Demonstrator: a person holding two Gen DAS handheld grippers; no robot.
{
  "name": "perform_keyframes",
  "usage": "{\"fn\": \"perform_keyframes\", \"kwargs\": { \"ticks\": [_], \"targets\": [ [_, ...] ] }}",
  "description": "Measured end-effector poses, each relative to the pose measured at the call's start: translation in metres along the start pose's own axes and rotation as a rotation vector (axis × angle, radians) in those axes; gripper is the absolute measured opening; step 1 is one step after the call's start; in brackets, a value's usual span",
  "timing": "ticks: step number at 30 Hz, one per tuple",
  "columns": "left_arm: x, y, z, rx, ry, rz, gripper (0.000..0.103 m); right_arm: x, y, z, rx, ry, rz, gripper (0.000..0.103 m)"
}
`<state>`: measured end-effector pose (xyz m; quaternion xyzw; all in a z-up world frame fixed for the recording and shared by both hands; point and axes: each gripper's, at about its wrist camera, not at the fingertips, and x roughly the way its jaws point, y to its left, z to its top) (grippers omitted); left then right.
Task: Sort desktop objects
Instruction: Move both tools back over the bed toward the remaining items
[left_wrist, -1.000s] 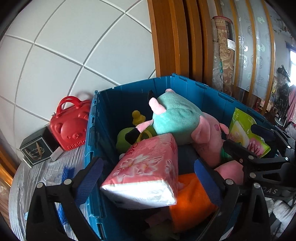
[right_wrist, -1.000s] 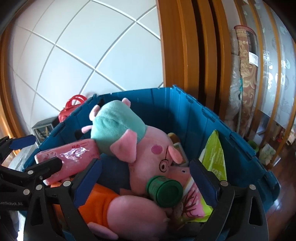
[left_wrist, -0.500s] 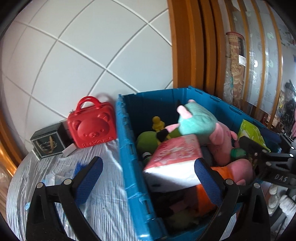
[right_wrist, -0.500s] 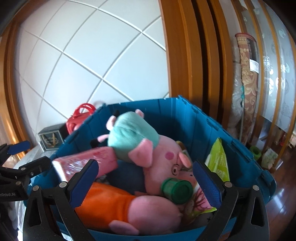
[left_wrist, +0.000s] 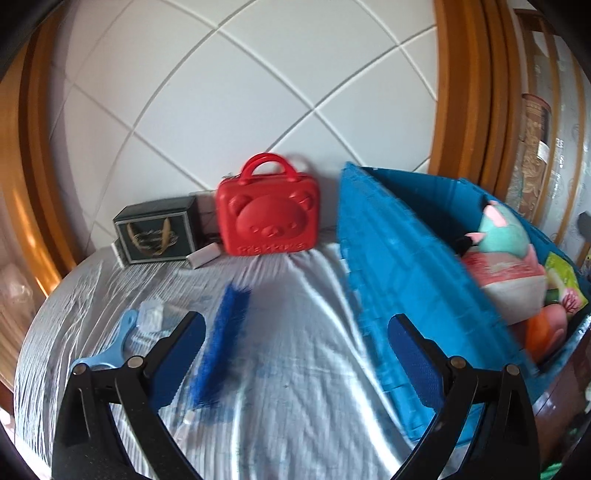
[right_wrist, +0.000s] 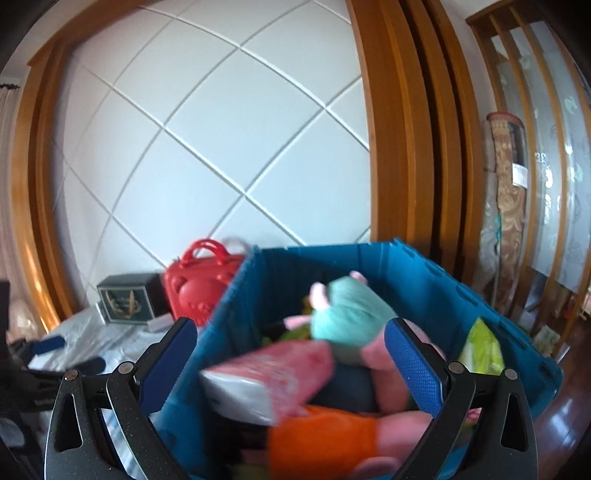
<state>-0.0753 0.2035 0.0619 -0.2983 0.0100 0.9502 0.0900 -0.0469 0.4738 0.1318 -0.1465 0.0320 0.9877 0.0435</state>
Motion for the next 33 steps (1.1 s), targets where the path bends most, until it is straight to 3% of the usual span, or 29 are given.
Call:
{"fn": "perform_keyframes", "kwargs": {
  "ticks": [7, 16, 23, 28, 33],
  "targets": [
    [0.026, 0.111, -0.014, -0.065, 0.076, 0.060, 0.101, 0.009, 0.088, 0.011, -0.035, -0.024, 0.034, 0.103],
    [0.071, 0.225, -0.034, -0.142, 0.212, 0.133, 0.101, 0.075, 0.188, -0.004, -0.062, 0.094, 0.114, 0.103],
    [0.122, 0.286, -0.044, -0.146, 0.297, 0.176, 0.101, 0.150, 0.237, -0.026, -0.086, 0.231, 0.151, 0.103],
    [0.185, 0.316, -0.051, -0.154, 0.366, 0.183, 0.101, 0.211, 0.253, -0.052, -0.096, 0.327, 0.155, 0.103],
    [0.258, 0.323, -0.052, -0.137, 0.430, 0.167, 0.101, 0.279, 0.262, -0.086, -0.109, 0.443, 0.143, 0.103]
  ]
}}
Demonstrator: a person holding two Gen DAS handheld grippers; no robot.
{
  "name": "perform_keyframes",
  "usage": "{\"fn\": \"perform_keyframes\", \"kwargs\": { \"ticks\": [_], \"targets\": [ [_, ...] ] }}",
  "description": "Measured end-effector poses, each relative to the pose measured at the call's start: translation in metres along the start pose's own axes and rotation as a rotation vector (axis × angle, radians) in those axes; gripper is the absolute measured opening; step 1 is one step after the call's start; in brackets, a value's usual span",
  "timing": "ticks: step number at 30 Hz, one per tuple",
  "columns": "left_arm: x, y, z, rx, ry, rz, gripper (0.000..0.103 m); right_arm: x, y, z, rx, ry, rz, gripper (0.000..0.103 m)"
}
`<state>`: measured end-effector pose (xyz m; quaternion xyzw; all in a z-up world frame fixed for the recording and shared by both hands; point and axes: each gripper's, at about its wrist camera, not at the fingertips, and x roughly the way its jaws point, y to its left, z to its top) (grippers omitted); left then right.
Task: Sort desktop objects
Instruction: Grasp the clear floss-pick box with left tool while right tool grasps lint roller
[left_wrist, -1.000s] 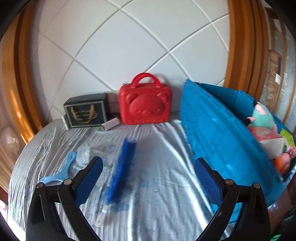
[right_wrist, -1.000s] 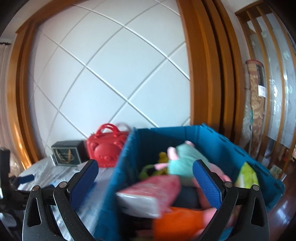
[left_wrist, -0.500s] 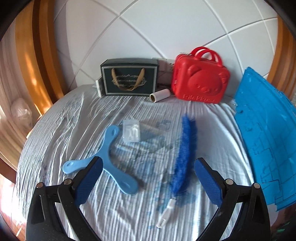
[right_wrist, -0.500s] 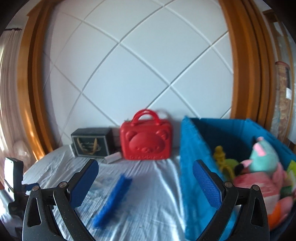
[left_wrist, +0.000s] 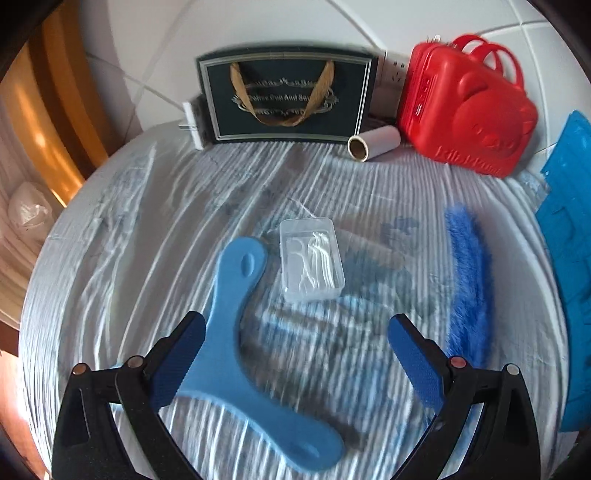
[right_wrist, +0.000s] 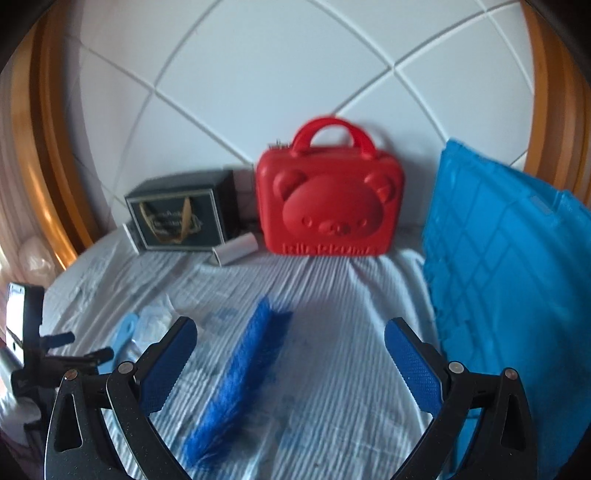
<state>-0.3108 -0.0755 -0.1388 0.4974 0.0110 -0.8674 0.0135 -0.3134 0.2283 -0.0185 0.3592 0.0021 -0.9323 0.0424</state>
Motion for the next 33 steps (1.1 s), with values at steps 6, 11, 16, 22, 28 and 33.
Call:
{"fn": "perform_keyframes", "kwargs": {
  "ticks": [6, 11, 16, 22, 28, 33],
  "targets": [
    [0.075, -0.014, 0.024, 0.036, 0.072, -0.011, 0.101, 0.065, 0.006, 0.001, -0.005, 0.062, 0.013, 0.103],
    [0.117, -0.016, 0.034, 0.045, 0.132, -0.001, 0.100, 0.108, 0.011, -0.008, 0.005, 0.128, 0.016, 0.103],
    [0.126, -0.017, 0.033, 0.065, 0.112, 0.022, 0.100, 0.151, 0.017, -0.001, 0.095, 0.181, 0.087, 0.103],
    [0.122, -0.010, 0.036, 0.069, 0.076, 0.013, 0.086, 0.204, 0.050, 0.028, 0.064, 0.215, 0.117, 0.102],
    [0.128, 0.015, 0.063, 0.015, 0.019, -0.005, 0.061, 0.242, 0.072, 0.051, 0.062, 0.255, 0.140, 0.073],
    [0.136, 0.026, 0.109, 0.011, -0.074, 0.042, 0.061, 0.283, 0.097, 0.078, 0.068, 0.246, 0.119, 0.073]
  ]
}}
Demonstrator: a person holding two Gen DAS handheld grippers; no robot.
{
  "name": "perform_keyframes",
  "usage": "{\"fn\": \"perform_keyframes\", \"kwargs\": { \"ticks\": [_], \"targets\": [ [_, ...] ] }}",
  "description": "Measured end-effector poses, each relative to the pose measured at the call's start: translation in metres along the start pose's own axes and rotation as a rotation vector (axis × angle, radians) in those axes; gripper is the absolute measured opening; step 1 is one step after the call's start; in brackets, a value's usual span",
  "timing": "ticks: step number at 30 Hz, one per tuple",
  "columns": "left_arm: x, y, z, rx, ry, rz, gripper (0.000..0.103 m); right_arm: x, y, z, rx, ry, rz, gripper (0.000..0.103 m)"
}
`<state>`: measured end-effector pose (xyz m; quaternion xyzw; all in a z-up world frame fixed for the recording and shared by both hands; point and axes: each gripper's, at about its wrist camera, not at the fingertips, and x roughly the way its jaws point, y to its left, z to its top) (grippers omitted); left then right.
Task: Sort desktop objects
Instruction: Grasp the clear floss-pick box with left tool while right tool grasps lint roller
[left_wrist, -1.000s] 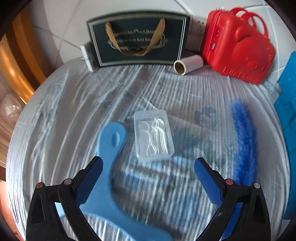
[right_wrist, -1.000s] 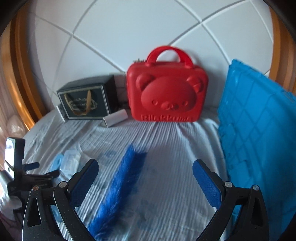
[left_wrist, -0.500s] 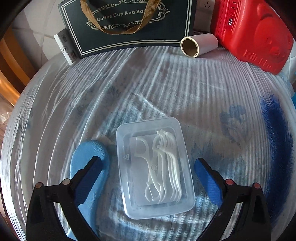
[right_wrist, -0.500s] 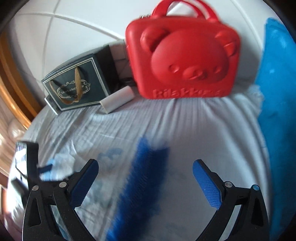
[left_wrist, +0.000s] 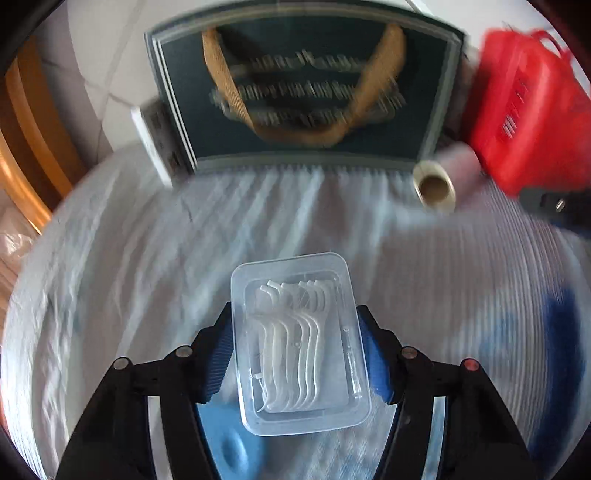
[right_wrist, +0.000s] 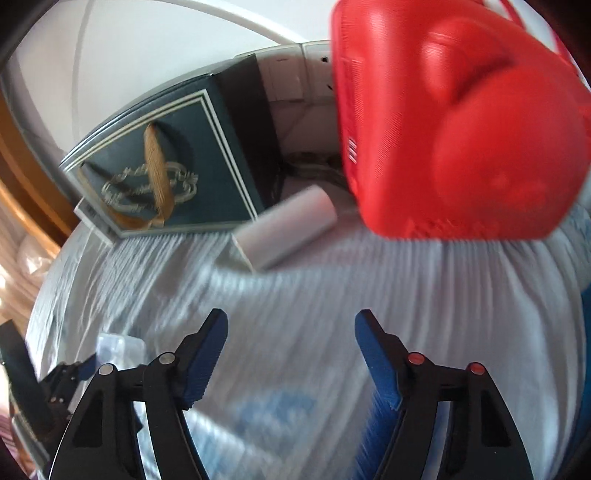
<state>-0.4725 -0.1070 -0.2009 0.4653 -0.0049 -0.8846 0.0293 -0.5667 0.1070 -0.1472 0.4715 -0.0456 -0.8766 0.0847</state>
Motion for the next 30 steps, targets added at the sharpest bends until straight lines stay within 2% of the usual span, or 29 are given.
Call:
{"fn": "perform_keyframes", "kwargs": {
  "ticks": [3, 7, 9, 12, 15, 16, 18, 19, 22, 27, 30],
  "targets": [
    [0.011, 0.005, 0.033, -0.006, -0.042, -0.006, 0.061, 0.028, 0.010, 0.017, 0.036, 0.005, -0.013, 0.073],
    [0.034, 0.012, 0.063, -0.032, -0.045, -0.006, 0.061, 0.059, 0.020, 0.029, 0.083, 0.012, -0.016, 0.073],
    [0.042, 0.014, 0.068, -0.052, -0.033, -0.014, 0.061, 0.076, 0.023, 0.031, 0.098, 0.030, -0.024, 0.073],
    [0.048, 0.017, 0.067, -0.073, -0.017, -0.038, 0.061, 0.094, 0.022, 0.032, 0.115, 0.025, -0.068, 0.080],
    [0.051, 0.015, 0.063, -0.060, -0.001, -0.047, 0.061, 0.103, 0.012, 0.030, 0.129, 0.020, -0.082, 0.074],
    [0.052, 0.013, 0.061, -0.051, 0.008, -0.045, 0.061, 0.101, 0.013, 0.028, 0.107, 0.019, -0.097, 0.063],
    [0.050, 0.010, 0.057, -0.045, 0.019, -0.054, 0.061, 0.092, 0.016, 0.017, 0.042, 0.028, -0.096, 0.051],
    [0.047, 0.008, 0.054, -0.042, 0.026, -0.059, 0.061, 0.088, 0.017, 0.011, 0.022, 0.035, -0.090, 0.050],
    [0.034, 0.002, 0.042, -0.022, 0.036, -0.073, 0.061, 0.066, 0.017, -0.016, -0.042, 0.076, -0.041, 0.050],
    [0.004, -0.004, 0.009, 0.010, 0.069, -0.083, 0.061, 0.016, 0.012, -0.081, -0.128, 0.182, 0.013, 0.050],
    [-0.011, -0.006, -0.014, 0.007, 0.081, -0.093, 0.061, -0.010, 0.002, -0.110, -0.133, 0.227, 0.047, 0.054]
  ]
}}
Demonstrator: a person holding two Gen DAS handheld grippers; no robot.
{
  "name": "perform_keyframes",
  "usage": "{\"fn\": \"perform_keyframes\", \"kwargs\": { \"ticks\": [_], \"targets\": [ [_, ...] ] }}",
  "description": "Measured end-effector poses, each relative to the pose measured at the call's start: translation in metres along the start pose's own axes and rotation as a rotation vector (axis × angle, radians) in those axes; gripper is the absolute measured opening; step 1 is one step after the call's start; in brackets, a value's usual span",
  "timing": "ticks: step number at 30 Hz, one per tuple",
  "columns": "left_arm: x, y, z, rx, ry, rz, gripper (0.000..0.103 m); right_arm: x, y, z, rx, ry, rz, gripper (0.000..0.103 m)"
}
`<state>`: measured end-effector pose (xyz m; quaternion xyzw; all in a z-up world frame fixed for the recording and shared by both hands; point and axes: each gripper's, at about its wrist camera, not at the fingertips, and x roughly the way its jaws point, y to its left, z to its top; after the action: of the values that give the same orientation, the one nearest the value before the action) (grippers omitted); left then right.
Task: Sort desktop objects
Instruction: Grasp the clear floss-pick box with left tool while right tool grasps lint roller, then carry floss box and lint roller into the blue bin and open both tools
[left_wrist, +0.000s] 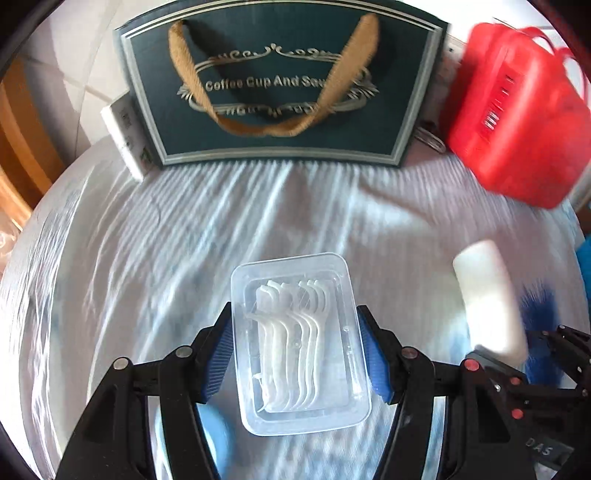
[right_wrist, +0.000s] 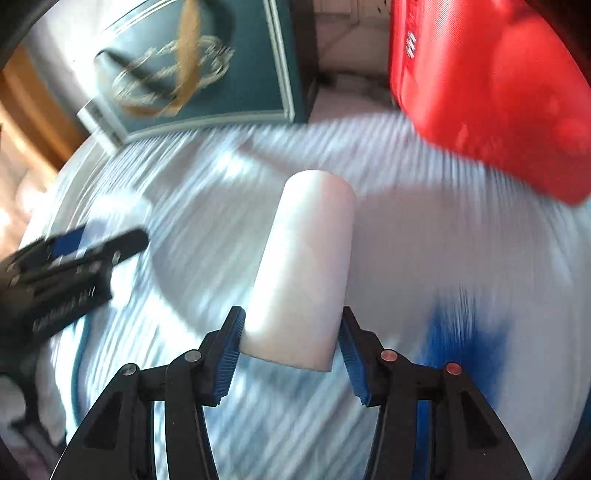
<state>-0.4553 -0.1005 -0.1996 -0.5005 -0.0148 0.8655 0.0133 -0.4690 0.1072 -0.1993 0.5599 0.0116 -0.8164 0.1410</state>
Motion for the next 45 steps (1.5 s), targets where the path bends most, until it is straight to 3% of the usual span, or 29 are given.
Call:
{"fn": "perform_keyframes", "kwargs": {
  "ticks": [2, 7, 9, 11, 13, 16, 23, 33, 39, 45],
  "targets": [
    [-0.006, -0.002, -0.014, -0.005, 0.008, -0.005, 0.061, -0.015, -0.003, -0.008, 0.002, -0.030, -0.006, 0.072],
    [-0.005, -0.017, -0.029, -0.046, 0.011, 0.004, 0.061, -0.030, -0.016, 0.013, 0.045, -0.063, -0.025, 0.073],
    [-0.008, -0.017, -0.033, -0.047, 0.005, 0.008, 0.061, -0.020, -0.012, 0.022, 0.049, -0.047, -0.036, 0.066],
    [-0.011, -0.027, -0.033, -0.042, -0.007, 0.020, 0.061, 0.002, -0.006, 0.031, 0.038, -0.012, -0.037, 0.050],
    [-0.021, -0.029, -0.036, -0.040, -0.020, 0.024, 0.061, 0.014, 0.001, 0.033, 0.027, 0.007, -0.045, 0.047],
    [-0.039, -0.030, -0.042, -0.028, -0.050, 0.037, 0.061, -0.001, 0.012, 0.022, -0.005, -0.014, -0.034, 0.046],
    [-0.106, -0.040, -0.058, -0.020, -0.143, 0.010, 0.061, -0.093, 0.042, -0.021, -0.107, -0.154, -0.041, 0.045],
    [-0.242, -0.074, -0.096, 0.035, -0.325, -0.012, 0.061, -0.243, 0.046, -0.084, -0.083, -0.366, -0.030, 0.045],
    [-0.312, -0.115, -0.123, 0.097, -0.421, -0.061, 0.061, -0.334, 0.027, -0.140, -0.045, -0.506, -0.073, 0.045],
    [-0.373, -0.174, -0.144, 0.166, -0.497, -0.170, 0.061, -0.412, -0.015, -0.196, 0.018, -0.642, -0.116, 0.045]
  ]
}}
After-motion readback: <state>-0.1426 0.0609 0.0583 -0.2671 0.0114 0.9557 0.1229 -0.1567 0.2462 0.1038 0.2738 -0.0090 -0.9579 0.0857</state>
